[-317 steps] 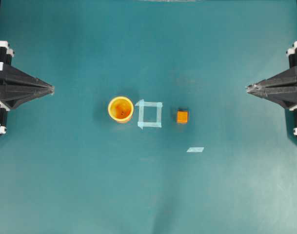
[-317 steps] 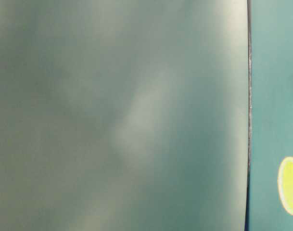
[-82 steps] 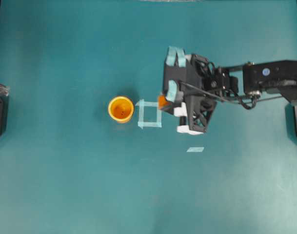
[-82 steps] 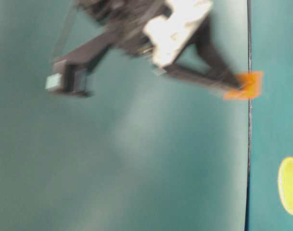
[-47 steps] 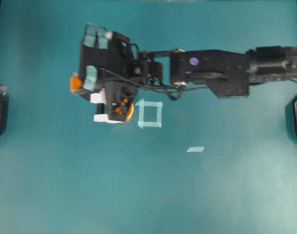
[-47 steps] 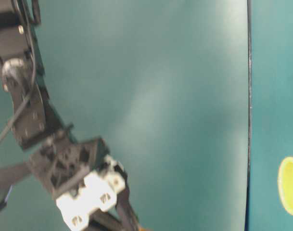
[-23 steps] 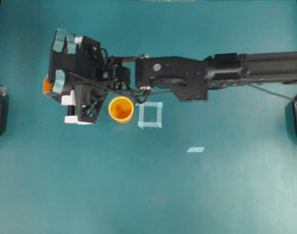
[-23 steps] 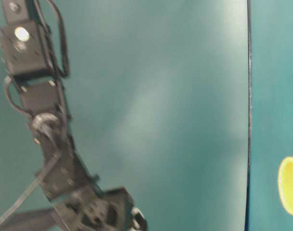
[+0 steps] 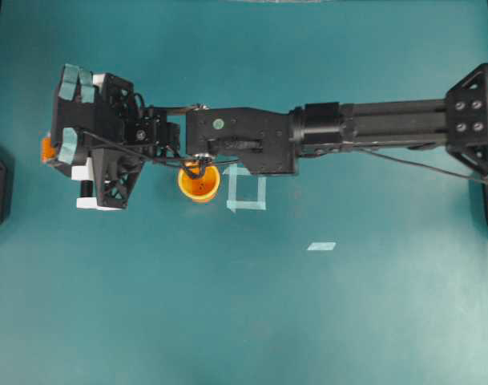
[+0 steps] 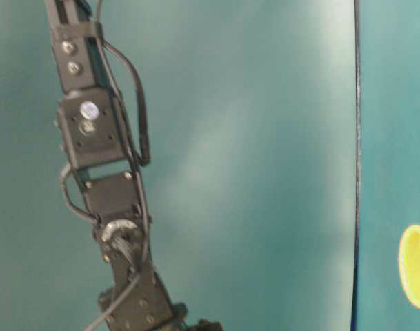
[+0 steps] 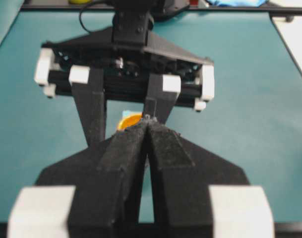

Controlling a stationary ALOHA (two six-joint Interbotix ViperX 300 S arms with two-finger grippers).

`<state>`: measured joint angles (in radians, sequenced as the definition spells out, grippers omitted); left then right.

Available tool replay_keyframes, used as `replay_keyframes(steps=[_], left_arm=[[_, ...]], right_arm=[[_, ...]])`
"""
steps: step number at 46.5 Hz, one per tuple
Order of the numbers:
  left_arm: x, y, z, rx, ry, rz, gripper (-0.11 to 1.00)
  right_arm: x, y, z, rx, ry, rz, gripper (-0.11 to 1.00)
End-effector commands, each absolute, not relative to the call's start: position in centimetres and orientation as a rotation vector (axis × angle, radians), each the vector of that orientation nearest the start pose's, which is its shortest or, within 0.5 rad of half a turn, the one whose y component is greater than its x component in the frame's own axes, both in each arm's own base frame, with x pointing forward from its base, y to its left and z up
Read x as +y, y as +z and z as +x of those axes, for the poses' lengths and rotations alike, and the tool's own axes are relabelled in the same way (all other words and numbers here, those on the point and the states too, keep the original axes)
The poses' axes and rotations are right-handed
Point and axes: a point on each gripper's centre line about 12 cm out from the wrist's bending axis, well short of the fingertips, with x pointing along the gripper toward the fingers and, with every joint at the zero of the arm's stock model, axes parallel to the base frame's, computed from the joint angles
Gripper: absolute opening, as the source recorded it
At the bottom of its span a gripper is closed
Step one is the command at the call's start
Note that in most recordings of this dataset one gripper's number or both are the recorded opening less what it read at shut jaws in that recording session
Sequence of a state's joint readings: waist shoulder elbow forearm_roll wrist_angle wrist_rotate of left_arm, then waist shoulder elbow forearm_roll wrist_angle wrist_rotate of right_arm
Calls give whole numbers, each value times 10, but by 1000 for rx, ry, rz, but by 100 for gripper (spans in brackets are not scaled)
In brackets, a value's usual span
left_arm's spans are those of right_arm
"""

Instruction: Move the block to the left with right arm.

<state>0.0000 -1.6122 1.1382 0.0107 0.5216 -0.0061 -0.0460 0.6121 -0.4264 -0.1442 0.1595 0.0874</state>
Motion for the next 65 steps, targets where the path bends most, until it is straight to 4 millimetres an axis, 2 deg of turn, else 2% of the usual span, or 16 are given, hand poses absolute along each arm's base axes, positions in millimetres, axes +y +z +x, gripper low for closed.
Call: replay_keyframes(steps=[1,14,65], left_arm=[[1,316,77,37,5,8,0],[1,317,74,44,5,15,0],[1,318,74,40,3,18,0]], right_arm=[[-29,269,630,278,-56,-46,40],[-29,251,637,279,-52,-46,40],[-29,251,639,260,-50,-41,40]])
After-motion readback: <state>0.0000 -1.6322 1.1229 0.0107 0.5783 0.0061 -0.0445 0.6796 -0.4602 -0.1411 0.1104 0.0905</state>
